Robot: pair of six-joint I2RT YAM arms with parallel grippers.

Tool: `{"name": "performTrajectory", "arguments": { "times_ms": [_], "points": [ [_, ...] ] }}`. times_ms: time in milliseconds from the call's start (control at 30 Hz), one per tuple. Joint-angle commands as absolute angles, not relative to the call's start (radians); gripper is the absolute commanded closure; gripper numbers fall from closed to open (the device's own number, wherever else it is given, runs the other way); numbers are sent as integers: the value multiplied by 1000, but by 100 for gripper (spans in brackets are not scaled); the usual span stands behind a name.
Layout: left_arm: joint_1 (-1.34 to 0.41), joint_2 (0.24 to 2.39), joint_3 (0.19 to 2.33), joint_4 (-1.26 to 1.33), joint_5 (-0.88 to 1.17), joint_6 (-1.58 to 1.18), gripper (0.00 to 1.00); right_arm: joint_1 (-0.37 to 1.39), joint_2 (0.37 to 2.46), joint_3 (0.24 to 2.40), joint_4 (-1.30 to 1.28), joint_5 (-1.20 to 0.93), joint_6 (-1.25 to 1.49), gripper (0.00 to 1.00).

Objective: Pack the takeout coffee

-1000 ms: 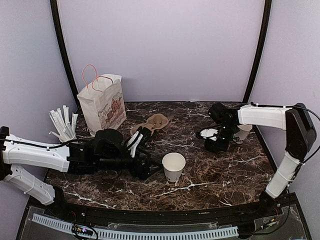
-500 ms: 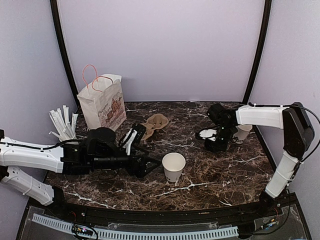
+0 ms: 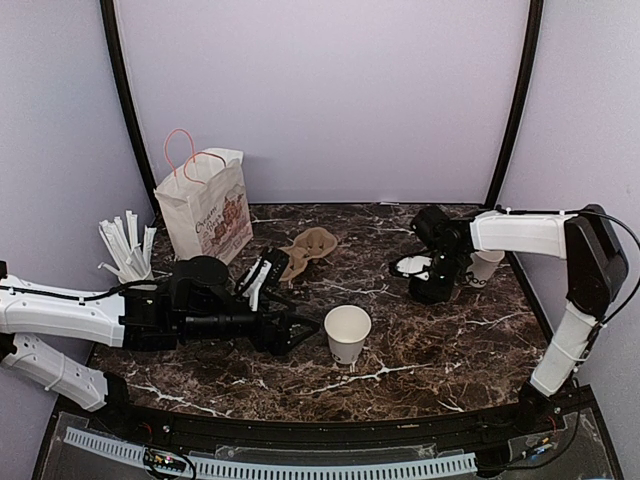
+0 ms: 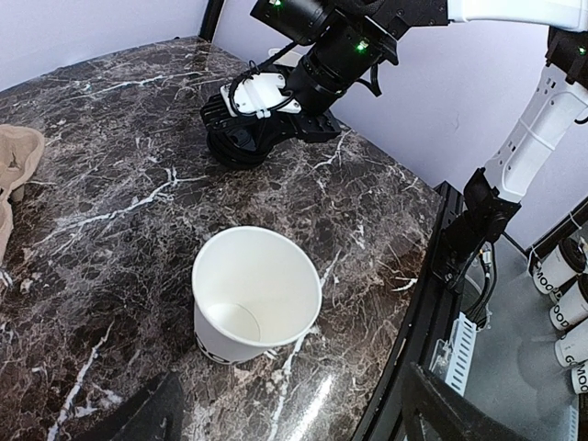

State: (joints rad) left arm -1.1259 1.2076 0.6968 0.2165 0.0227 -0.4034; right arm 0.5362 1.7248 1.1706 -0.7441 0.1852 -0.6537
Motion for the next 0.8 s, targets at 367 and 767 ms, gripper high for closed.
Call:
{"name": "performTrajectory", "arguments": {
  "times_ms": [367, 767],
  "points": [
    [-1124, 1190, 685, 243, 22, -399, 17, 530, 1625, 1232, -738, 173, -595, 98],
    [-1124, 1173, 689, 222, 25, -399, 18, 421, 1722, 1299, -702, 217, -506, 70]
  ]
}}
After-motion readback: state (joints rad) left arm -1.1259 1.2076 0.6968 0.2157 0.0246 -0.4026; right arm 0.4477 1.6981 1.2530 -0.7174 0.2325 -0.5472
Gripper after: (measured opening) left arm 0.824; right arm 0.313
